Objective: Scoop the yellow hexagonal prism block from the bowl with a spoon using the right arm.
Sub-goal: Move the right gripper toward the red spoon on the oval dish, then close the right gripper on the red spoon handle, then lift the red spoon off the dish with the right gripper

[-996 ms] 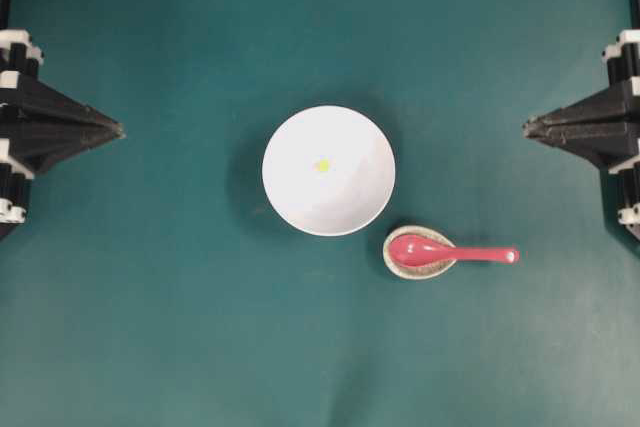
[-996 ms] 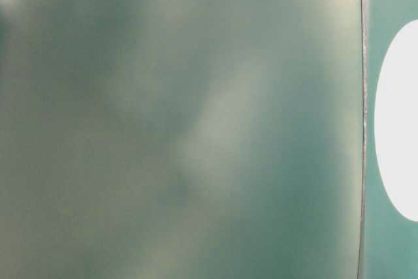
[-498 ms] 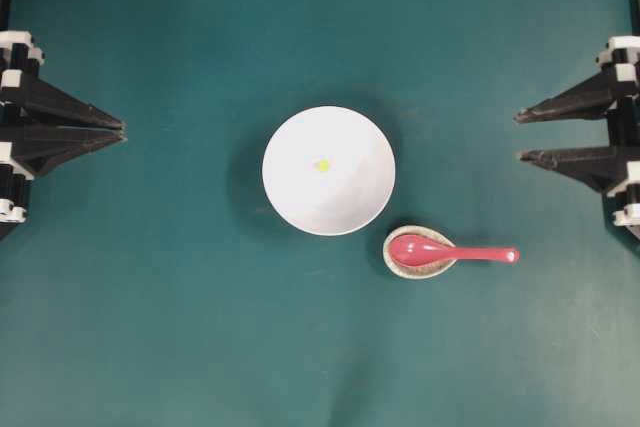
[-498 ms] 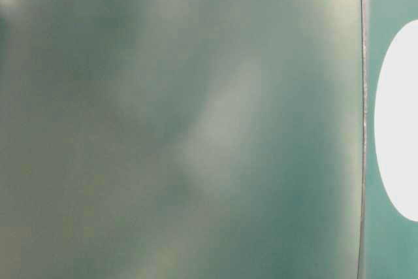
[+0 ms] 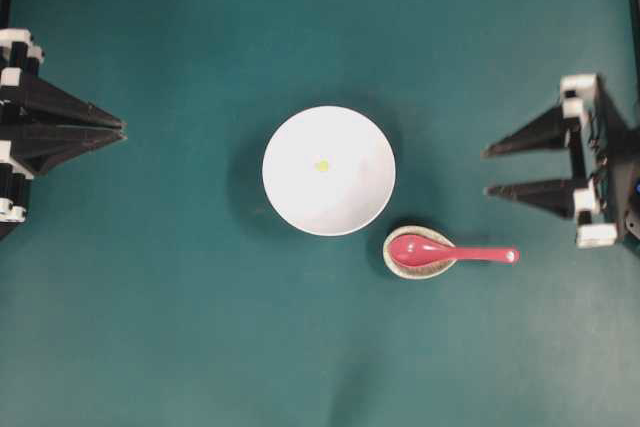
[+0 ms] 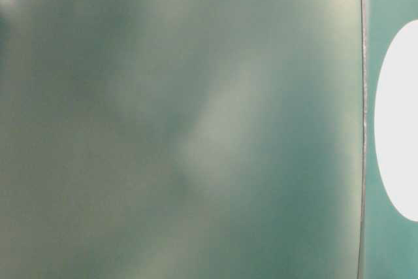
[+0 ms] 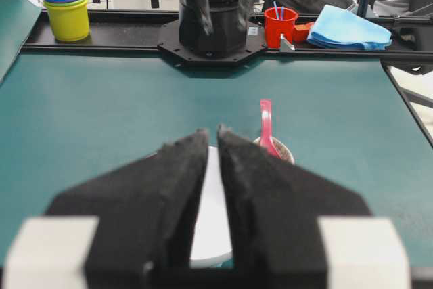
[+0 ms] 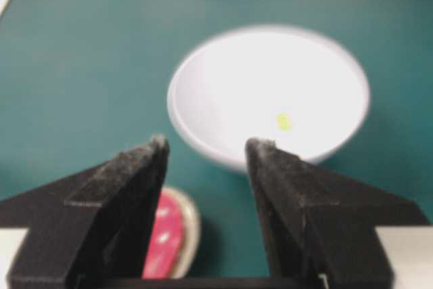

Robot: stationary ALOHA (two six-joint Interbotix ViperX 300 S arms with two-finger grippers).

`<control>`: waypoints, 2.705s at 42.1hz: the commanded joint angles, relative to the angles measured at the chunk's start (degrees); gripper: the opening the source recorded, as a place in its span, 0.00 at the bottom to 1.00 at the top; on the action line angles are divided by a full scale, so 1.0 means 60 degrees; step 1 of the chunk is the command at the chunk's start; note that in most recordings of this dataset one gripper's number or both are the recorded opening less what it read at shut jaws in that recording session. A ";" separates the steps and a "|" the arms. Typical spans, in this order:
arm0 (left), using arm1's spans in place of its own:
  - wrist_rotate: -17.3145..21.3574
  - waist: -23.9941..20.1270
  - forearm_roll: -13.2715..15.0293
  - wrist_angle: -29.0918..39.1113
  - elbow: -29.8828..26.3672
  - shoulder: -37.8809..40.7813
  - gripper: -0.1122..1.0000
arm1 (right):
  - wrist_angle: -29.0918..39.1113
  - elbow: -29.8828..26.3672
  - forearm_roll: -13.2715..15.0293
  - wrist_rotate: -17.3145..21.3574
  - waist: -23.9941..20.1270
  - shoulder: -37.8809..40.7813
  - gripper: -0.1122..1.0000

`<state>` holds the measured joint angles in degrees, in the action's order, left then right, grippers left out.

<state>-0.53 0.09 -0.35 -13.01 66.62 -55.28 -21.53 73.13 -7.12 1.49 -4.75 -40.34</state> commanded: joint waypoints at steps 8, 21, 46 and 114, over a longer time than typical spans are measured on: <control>-0.0015 -0.0015 0.0000 -0.0044 -0.0264 0.0088 0.23 | -0.3252 0.0469 -0.1670 -0.0015 -0.1699 0.2563 0.59; -0.0015 -0.0015 0.0000 0.0000 -0.0264 0.0088 0.23 | -0.6050 0.0322 -0.4116 -0.0015 -0.3955 0.5698 0.59; -0.0190 0.0000 0.0000 0.0029 -0.0249 0.0117 0.23 | -0.6709 0.0308 -0.5566 -0.0029 -0.5156 0.7588 0.59; -0.0190 0.0000 0.0000 0.0308 -0.0264 0.0117 0.23 | -0.5742 0.0146 -0.5332 -0.1157 -0.4761 0.5391 0.32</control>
<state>-1.67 0.00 -0.35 -10.90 66.62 -55.11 -57.74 74.71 -39.11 -4.13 -34.80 -3.52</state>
